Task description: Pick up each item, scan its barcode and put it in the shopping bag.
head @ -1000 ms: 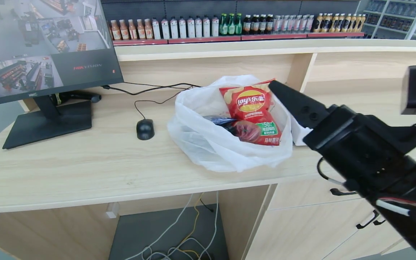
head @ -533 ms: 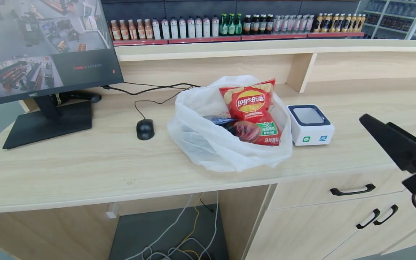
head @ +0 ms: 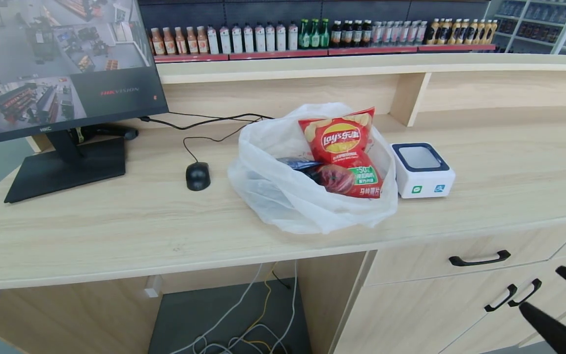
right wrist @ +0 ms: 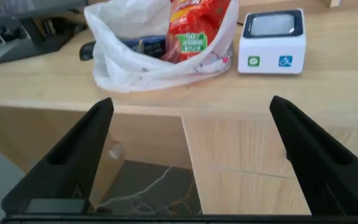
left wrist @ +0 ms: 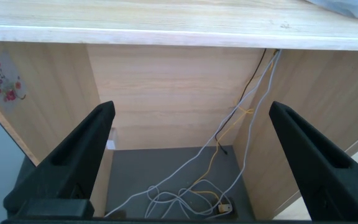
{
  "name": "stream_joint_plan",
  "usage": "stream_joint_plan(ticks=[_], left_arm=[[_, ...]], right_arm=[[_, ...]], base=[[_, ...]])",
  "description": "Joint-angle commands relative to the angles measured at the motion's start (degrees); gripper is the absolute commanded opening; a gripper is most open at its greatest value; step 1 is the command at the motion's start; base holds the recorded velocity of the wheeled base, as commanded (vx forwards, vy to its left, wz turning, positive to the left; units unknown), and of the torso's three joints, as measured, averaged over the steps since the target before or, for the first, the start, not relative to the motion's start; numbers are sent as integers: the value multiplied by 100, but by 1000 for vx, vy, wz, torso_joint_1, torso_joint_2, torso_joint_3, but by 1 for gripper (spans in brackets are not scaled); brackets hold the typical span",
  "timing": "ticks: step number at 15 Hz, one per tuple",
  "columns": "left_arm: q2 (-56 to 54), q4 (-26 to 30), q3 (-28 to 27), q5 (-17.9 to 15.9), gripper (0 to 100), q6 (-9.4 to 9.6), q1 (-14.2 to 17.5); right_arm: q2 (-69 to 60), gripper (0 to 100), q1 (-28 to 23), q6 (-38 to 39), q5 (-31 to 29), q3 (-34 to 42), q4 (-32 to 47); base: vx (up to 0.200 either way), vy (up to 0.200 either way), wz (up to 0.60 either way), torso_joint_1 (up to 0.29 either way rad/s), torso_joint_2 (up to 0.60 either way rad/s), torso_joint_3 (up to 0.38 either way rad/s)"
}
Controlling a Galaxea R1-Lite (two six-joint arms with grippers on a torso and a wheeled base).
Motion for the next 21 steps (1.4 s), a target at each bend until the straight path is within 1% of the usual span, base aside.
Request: stream_joint_plan(ticks=[1, 2, 4, 5, 6, 8, 9, 10, 11, 13, 14, 15, 16, 17, 18, 21], left_arm=[[-2, 9, 0, 1, 100, -2, -4], [-2, 9, 0, 1, 100, -2, -4], [-2, 0, 0, 1, 100, -11, -4], [-2, 0, 0, 1, 100, -11, 5], [-2, 0, 0, 1, 100, -19, 5], [-2, 0, 0, 1, 100, -28, 5], [-2, 9, 0, 1, 100, -19, 5], [-2, 9, 0, 1, 100, -28, 5], [-2, 9, 0, 1, 100, -28, 5], [-2, 9, 0, 1, 100, -28, 5], [-2, 9, 0, 1, 100, -28, 5], [-2, 9, 0, 1, 100, -28, 5], [-2, 9, 0, 1, 100, -28, 5], [-2, 0, 0, 1, 100, -28, 5], [-2, 0, 0, 1, 100, -37, 5], [-2, 0, 0, 1, 100, -28, 5]], right_arm=[[-2291, 100, 7, -443, 704, -251, 2773], [-2765, 100, 16, -539, 722, -339, 3634], [-3345, 100, 25, -741, 731, -268, 4469], [-3460, 100, 25, -741, 731, -224, 4557], [-3653, 100, 25, -741, 748, -22, 4584], [-3741, 100, 7, -689, 766, 13, 4654], [-3688, 100, -81, -671, 775, -5, 4751], [-3521, 100, -291, -662, 766, -13, 4777], [-3380, 100, -687, -601, 757, 4, 4777], [-3187, 100, -1768, -592, 757, 13, 4786], [-3196, 100, -2041, -592, 757, 13, 4786], [-3284, 100, -2682, -592, 766, 13, 4786], [-3328, 100, -2823, -583, 757, 13, 4786], [-3495, 100, -3262, -592, 766, 13, 4786], [-3670, 100, -3359, -601, 766, 13, 4786], [-4101, 100, -3412, -566, 766, 13, 4795]], base=[[0, 0, 0, 0, 0, 0], [0, 0, 0, 0, 0, 0], [0, 0, 0, 0, 0, 0], [0, 0, 0, 0, 0, 0], [0, 0, 0, 0, 0, 0], [0, 0, 0, 0, 0, 0], [0, 0, 0, 0, 0, 0], [0, 0, 0, 0, 0, 0], [0, 0, 0, 0, 0, 0], [0, 0, 0, 0, 0, 0], [0, 0, 0, 0, 0, 0], [0, 0, 0, 0, 0, 0], [0, 0, 0, 0, 0, 0], [0, 0, 0, 0, 0, 0], [0, 0, 0, 0, 0, 0], [0, 0, 0, 0, 0, 0]])
